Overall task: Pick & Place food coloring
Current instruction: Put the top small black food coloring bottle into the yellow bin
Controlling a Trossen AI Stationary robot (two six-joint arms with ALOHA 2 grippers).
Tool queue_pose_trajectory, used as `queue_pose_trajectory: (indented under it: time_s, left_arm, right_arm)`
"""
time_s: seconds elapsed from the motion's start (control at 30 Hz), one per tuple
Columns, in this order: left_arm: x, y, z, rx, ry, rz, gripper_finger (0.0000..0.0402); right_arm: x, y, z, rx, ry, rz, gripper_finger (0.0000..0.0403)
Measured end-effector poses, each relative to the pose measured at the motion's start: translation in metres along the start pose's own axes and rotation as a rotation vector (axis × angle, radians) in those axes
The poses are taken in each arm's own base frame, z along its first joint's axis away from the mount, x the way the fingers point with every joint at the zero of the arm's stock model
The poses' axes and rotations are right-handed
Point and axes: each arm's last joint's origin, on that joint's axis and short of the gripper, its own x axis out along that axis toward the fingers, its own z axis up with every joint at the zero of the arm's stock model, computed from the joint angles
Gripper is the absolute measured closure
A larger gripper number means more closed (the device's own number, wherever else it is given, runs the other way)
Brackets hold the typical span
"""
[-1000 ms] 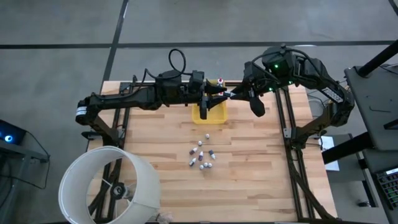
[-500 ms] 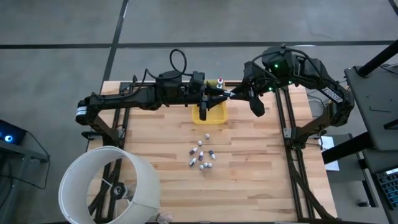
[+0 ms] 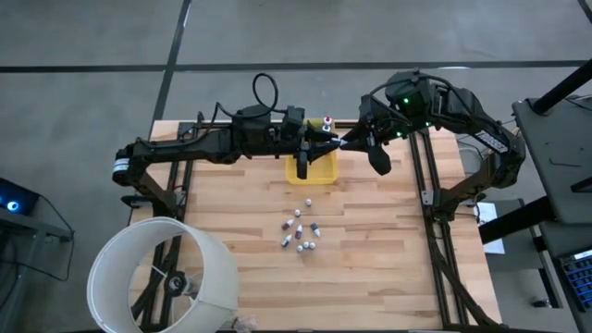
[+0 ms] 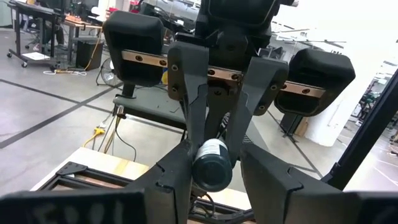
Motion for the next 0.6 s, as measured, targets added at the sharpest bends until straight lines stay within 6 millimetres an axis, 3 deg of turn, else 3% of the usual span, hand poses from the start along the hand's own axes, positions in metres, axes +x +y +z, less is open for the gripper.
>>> queue_pose_trajectory:
  time_s: [0.6]
  left_arm:
    - [0.0001,0.0002,-0.001,-0.001,0.008,-0.001,0.0294]
  right_arm:
    - [0.0004,-0.0001,0.0024,-0.002,-0.025,0.0,0.0337]
